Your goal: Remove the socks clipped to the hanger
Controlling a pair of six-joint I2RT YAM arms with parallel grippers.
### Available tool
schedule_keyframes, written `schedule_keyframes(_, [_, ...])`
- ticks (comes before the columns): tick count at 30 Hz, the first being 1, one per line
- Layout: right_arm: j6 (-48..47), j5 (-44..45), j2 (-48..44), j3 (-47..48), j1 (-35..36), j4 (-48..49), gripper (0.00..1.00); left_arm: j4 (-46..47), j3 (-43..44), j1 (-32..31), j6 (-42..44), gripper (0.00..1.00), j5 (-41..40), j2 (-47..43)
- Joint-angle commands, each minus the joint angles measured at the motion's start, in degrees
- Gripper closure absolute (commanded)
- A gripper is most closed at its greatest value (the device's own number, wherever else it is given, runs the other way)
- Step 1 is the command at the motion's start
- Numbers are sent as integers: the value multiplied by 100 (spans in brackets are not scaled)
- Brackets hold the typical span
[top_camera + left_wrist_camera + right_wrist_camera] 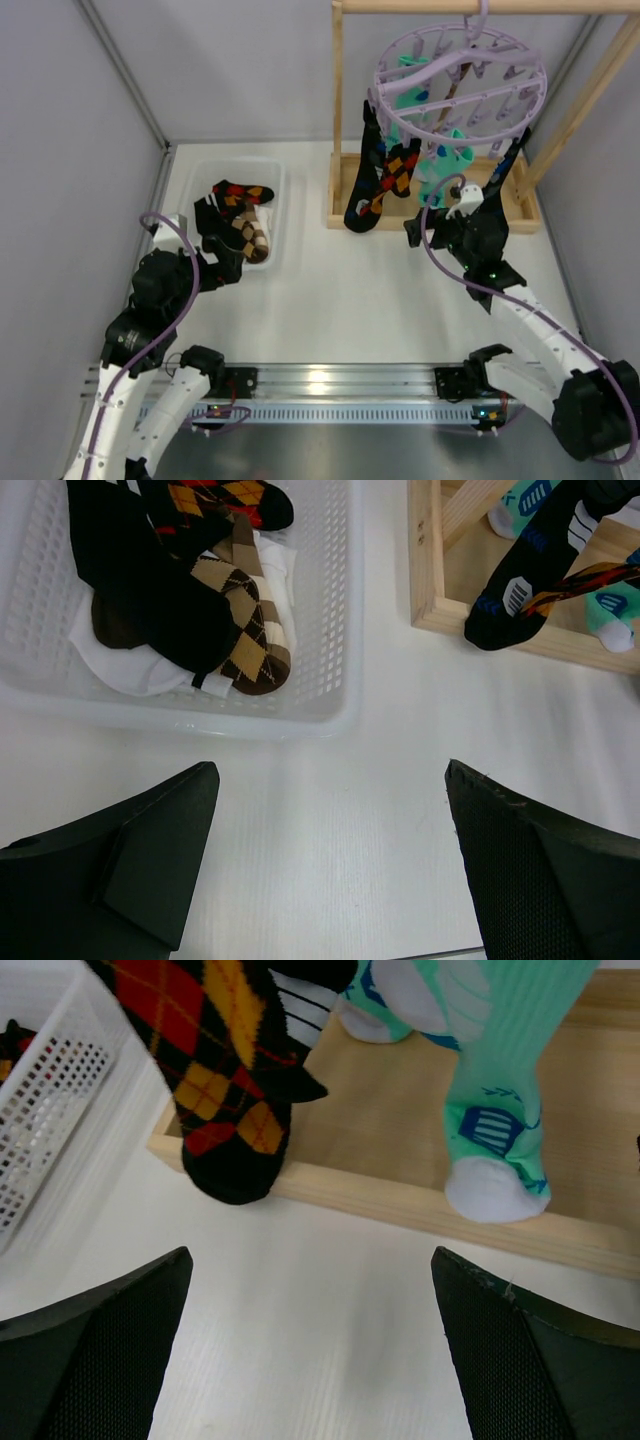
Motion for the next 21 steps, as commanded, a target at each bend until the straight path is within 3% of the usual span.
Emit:
schedule_keyframes(1, [-385, -1062, 486, -33, -420, 1922, 1, 375, -36, -21, 44, 1, 145, 25])
schedule_keyframes(4, [-685, -1527, 1154, 100, -534, 2509, 1, 383, -44, -30, 44, 1, 145, -10])
schedule_keyframes(9, [-292, -2731, 2208, 117, -939, 4022, 5, 384, -44, -30, 44, 2, 110, -28])
schedule_keyframes(15, [-378, -2478, 2816, 354, -975, 4867, 5, 410, -62, -48, 44, 1, 136, -142])
schedule_keyframes(21, [-20, -3260, 3511, 557, -992, 6096, 6, 419, -71, -48, 53, 1, 110, -212])
